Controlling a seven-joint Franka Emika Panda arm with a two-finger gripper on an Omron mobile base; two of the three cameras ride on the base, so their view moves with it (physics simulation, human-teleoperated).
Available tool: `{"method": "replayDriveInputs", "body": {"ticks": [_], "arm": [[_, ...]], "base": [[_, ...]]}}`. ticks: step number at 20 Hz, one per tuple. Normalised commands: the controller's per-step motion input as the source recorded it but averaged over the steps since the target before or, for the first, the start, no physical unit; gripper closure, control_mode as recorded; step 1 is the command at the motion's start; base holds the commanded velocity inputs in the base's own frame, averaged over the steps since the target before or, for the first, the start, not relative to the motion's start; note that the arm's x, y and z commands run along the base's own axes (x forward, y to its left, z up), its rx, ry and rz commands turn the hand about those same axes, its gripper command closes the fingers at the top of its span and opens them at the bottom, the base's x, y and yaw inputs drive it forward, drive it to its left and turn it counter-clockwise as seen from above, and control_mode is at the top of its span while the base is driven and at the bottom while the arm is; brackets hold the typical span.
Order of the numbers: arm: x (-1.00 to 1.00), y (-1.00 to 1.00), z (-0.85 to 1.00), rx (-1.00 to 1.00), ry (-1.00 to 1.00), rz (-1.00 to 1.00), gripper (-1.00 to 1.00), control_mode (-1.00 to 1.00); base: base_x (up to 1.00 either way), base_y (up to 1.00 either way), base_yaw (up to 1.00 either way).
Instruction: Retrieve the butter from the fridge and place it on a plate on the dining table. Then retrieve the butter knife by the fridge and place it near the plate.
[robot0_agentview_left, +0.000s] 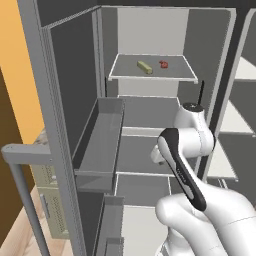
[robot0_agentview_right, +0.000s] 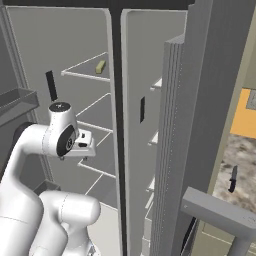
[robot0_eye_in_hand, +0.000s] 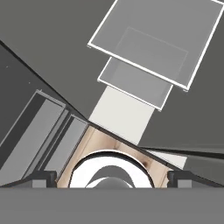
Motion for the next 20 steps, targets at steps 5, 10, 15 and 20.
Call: {"method": "replayDriveInputs", "body": {"ticks": [5,10,15,20], "arm": [[0.00,0.00,0.00,0.00,0.00,0.00,-1.00,1.00],[-0.12,0.00,0.26,-0.06,-0.18,-0.01,-1.00,-1.00],[-0.02,0.00,0.82,-0.07,-0.18,0.00,-1.00,-1.00],[0.00,0.00,0.81,0.08,-0.04,0.00,-1.00,-1.00]], "base": [[0.00,0.00,0.00],[-0.02,0.00,0.00],[0.00,0.00,0.00],[0.00,0.00,0.00]]}}
